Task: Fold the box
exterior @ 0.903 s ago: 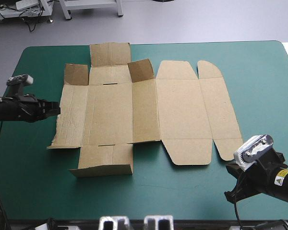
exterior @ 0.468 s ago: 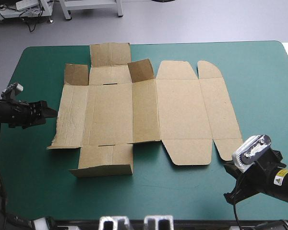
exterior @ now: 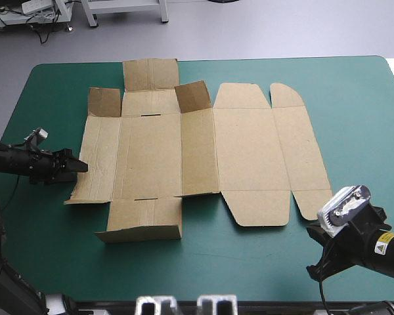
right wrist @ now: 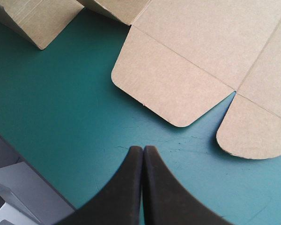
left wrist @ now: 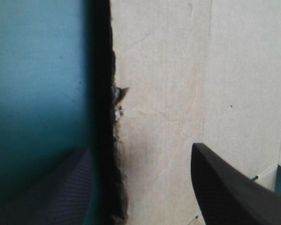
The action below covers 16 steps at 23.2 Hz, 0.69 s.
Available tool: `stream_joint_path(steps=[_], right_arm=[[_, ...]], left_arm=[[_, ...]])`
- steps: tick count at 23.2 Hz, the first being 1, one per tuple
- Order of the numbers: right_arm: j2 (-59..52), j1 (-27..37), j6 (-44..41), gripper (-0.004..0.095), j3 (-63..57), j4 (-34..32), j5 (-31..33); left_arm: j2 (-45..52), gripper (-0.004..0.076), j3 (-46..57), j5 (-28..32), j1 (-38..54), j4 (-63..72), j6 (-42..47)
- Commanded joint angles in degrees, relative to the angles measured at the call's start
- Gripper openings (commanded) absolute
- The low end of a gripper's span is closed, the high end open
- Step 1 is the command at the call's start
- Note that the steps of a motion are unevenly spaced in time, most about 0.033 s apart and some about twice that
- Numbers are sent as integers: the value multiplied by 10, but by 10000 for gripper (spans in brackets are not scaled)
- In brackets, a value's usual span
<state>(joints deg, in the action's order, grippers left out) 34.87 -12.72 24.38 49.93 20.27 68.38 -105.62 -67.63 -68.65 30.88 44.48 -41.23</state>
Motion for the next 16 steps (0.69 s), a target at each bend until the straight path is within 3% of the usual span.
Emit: stream_joint_path(steps=[1,5,13,16], right_arm=[[3,0,-1,-25,13,16,-17],[3,0,-3,-25,13,16,-16],[3,0,-3,-24,13,16,-16],[3,0,-10,-24,13,16,-16]], left_arm=[[1,446,-16,-58,0,24,-12],[-25,446,-16,-58,-4,51,-13],[-28,435,-16,-58,-108,21,-8],[-28,356,-16,-58,-114,12,10]])
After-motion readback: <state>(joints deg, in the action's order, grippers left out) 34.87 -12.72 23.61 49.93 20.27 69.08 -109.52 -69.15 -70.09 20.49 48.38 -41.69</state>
